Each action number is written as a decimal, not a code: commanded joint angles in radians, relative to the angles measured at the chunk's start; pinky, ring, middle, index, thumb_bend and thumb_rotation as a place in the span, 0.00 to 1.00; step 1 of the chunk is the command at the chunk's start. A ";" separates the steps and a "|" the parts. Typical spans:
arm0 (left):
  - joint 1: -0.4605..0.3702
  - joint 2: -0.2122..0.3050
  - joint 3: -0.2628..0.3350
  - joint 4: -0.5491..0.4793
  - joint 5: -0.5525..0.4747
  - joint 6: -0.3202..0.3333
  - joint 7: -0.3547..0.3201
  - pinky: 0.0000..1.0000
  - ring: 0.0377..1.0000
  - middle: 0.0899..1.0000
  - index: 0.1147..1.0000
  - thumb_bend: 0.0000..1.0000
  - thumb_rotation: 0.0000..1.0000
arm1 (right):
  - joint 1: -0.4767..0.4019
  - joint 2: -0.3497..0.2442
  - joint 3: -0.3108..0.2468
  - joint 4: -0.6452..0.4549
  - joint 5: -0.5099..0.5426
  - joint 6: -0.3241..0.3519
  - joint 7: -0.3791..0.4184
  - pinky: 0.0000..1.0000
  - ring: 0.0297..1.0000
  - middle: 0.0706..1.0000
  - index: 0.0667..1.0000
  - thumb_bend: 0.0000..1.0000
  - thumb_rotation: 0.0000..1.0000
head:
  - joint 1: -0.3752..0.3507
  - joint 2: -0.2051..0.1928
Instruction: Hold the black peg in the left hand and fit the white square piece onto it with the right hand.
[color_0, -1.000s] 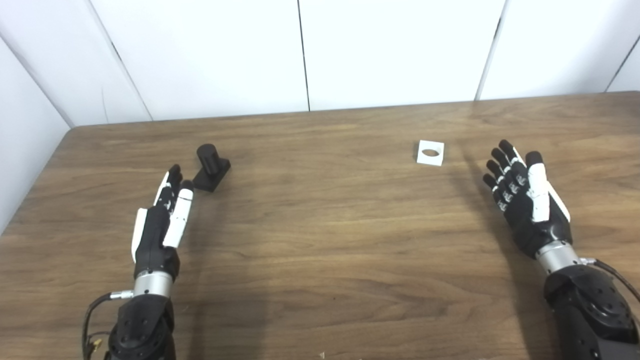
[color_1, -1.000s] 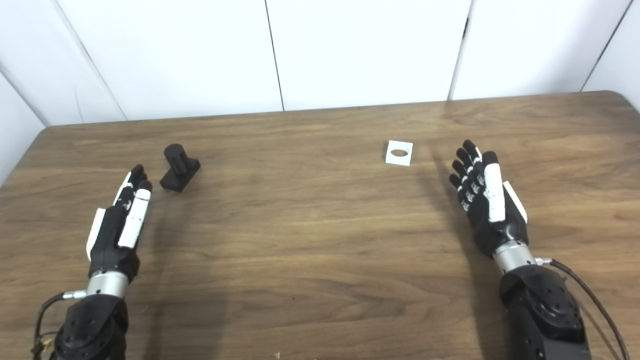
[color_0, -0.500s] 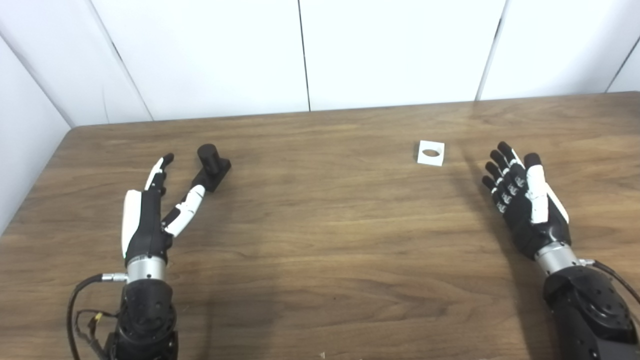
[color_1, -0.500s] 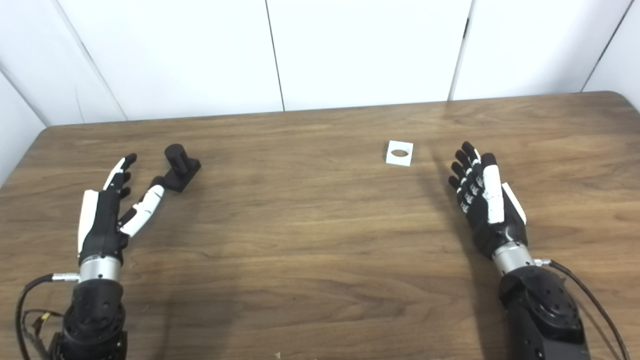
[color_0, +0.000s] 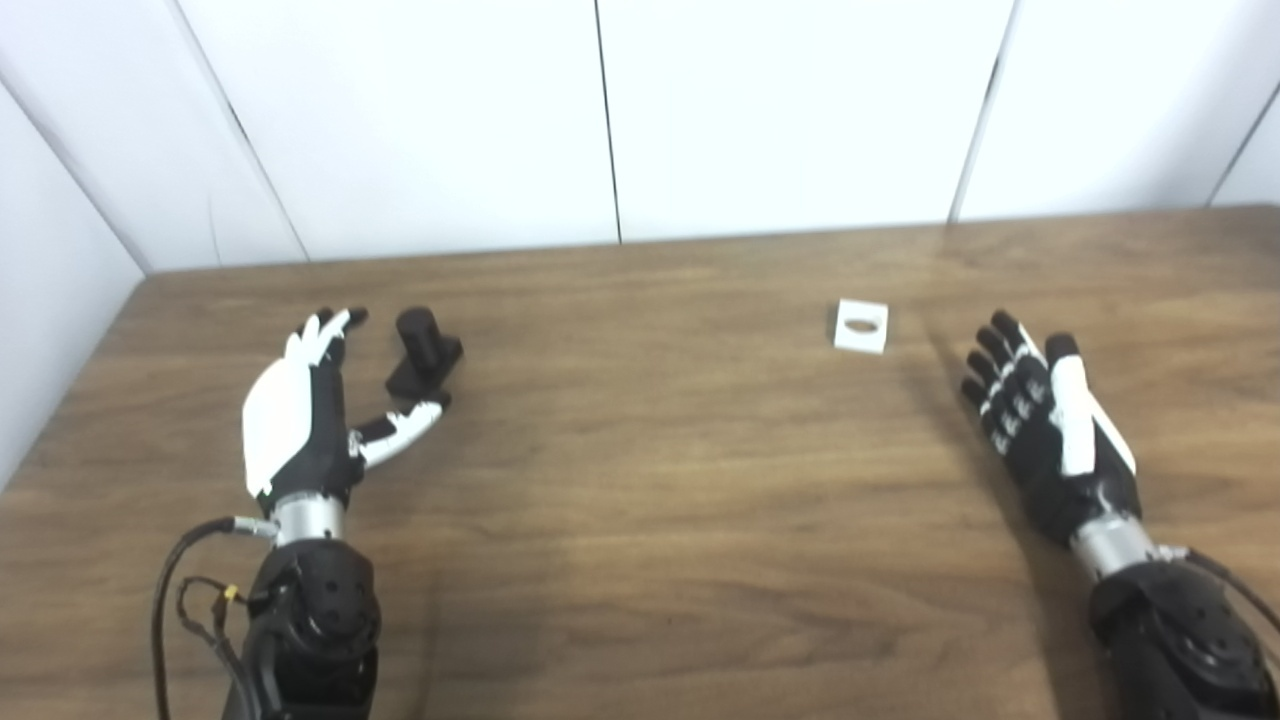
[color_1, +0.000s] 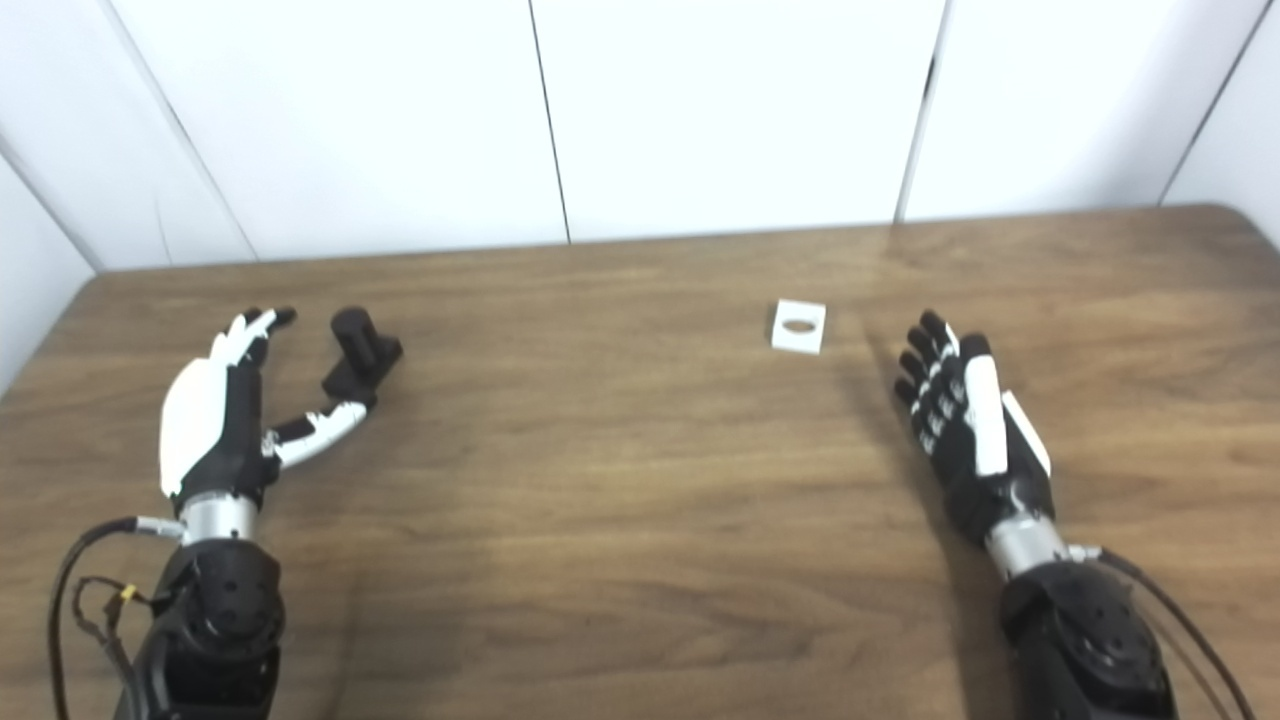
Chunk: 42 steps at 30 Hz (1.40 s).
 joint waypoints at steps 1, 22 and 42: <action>-0.056 0.033 -0.004 0.002 0.053 0.000 0.019 0.97 1.00 0.98 0.80 0.74 0.31 | -0.019 0.000 -0.003 -0.029 0.012 -0.035 0.011 1.00 1.00 1.00 1.00 0.61 1.00 | 0.000 0.000; -0.144 0.063 -0.037 0.144 0.192 0.020 0.003 1.00 1.00 0.97 0.78 0.76 0.36 | 0.003 -0.011 -0.002 -0.035 0.017 -0.027 0.024 1.00 1.00 1.00 1.00 0.59 1.00 | 0.005 -0.001; -0.248 0.042 -0.032 0.291 0.298 0.024 -0.108 1.00 1.00 0.96 0.77 0.75 0.41 | 0.017 -0.012 -0.008 -0.030 0.018 -0.031 0.026 1.00 1.00 1.00 1.00 0.59 1.00 | 0.009 0.001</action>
